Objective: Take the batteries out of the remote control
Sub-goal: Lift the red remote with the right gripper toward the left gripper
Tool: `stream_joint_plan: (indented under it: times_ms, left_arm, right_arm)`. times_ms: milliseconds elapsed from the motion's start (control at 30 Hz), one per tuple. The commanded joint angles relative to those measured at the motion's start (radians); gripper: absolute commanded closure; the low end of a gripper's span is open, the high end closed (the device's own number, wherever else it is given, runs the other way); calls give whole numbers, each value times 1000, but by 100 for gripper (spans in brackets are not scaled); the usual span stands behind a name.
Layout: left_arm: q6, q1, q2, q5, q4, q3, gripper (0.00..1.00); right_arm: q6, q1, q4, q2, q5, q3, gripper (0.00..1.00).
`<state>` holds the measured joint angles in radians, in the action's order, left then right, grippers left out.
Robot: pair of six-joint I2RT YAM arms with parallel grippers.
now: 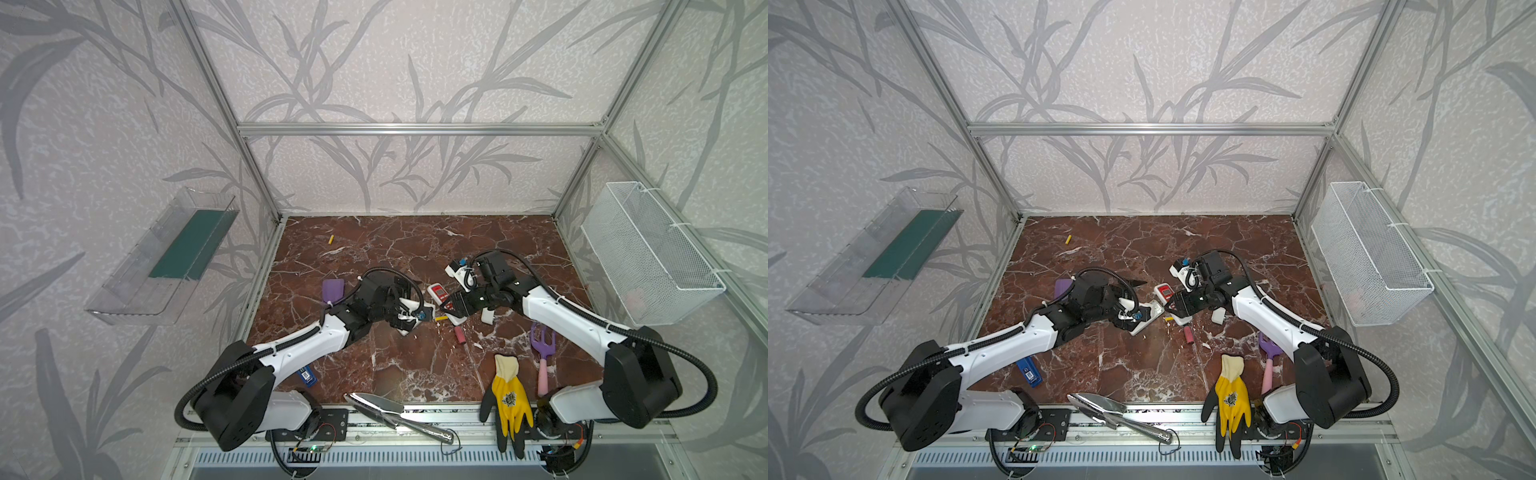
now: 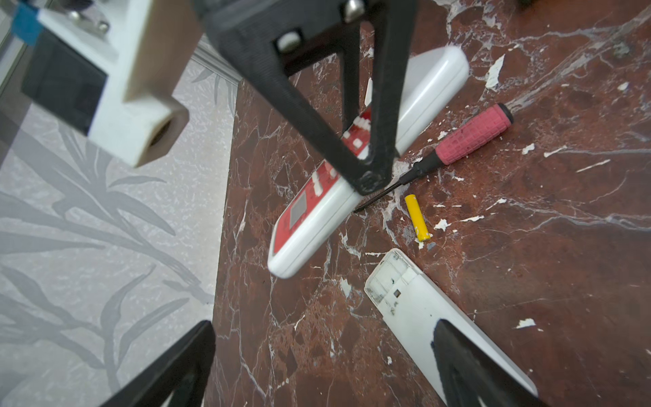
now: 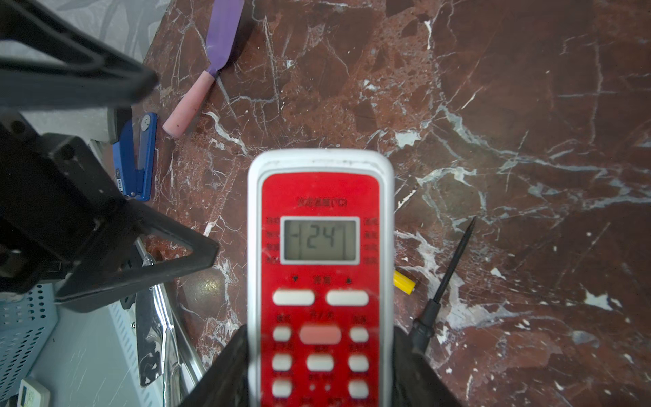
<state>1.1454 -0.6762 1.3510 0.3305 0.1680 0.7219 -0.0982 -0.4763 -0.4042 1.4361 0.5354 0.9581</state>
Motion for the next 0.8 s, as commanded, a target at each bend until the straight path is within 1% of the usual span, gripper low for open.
stream_joint_plan:
  times_ms: [0,133,200,267,300,500,767]
  left_arm:
    - [108,-17,27,-37,69,23,6]
    - [144,-23,55,-49,95,37,13]
    - [142,-24,65,-45,101,46,19]
    - [155,-25,83,-41,160,33,23]
    - [159,-25,92,-38,184,28,24]
    - [186,-27,124,-13,153,66,28]
    - [252,-36,138,8,86,99,39]
  right_arm:
    - [21,-8,-24,-14,42,-1,64]
    - [33,-12,-31,-20,67,-2,64]
    - [37,-13,-33,-25,83,-5,64]
    - [38,-12,-31,-26,103,-7,64]
    - [37,-14,-30,-26,111,-7,65]
    - [46,-17,-36,-14,135,5,65]
    - [72,-23,-66,13,144,34,65]
